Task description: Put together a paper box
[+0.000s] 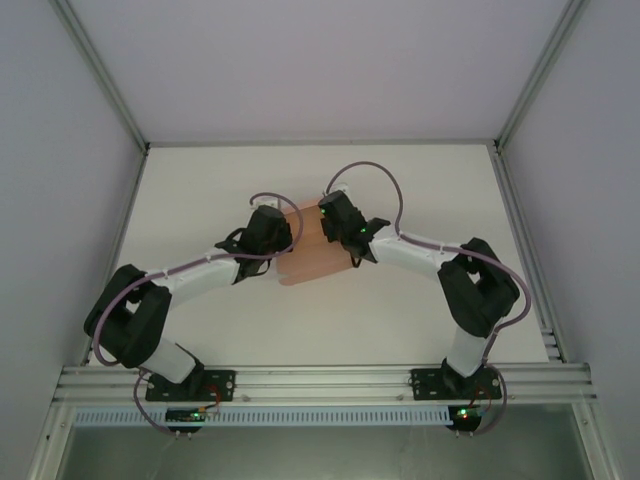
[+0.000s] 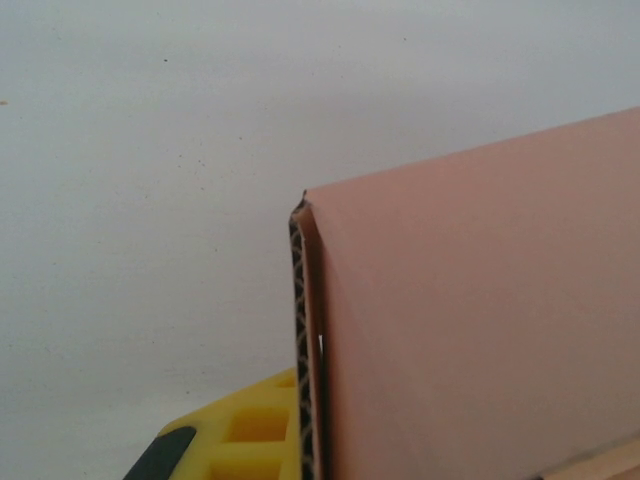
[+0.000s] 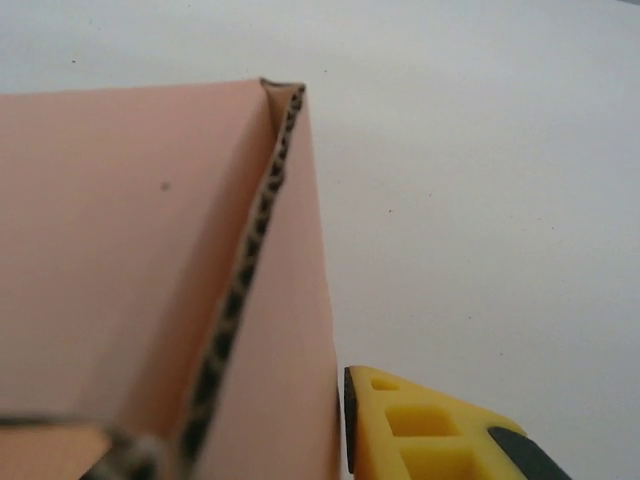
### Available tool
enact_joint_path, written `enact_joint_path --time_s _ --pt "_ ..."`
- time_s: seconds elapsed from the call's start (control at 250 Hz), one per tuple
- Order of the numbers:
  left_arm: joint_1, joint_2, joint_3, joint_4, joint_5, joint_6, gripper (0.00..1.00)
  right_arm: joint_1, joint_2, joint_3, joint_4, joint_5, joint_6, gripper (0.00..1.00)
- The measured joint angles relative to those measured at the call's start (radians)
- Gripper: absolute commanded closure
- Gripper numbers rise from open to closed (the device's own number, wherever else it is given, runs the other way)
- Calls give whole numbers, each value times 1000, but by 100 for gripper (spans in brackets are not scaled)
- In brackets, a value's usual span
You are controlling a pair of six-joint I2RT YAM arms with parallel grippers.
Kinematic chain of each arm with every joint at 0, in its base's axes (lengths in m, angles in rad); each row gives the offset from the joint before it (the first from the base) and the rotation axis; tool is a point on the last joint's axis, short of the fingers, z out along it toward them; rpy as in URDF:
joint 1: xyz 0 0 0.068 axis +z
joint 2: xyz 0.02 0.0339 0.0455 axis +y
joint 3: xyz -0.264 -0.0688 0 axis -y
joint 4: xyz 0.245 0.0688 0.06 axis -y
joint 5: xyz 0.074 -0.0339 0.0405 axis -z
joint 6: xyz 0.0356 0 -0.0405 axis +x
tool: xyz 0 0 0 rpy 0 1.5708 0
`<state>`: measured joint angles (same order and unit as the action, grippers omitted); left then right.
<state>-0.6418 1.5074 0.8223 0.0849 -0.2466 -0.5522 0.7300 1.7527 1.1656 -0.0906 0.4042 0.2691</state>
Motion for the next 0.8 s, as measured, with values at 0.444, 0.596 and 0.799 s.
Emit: enact_joint_path --time_s 0.444,0.596,0.799 --pt "-13 21 41 -7 -8 -43 100 27 29 12 8 201 43 100" --pt "-16 45 53 -5 -16 -80 100 43 82 70 -59 292 150 100" --pt "-16 56 54 -3 -26 -102 100 61 166 179 -172 379 266 100"
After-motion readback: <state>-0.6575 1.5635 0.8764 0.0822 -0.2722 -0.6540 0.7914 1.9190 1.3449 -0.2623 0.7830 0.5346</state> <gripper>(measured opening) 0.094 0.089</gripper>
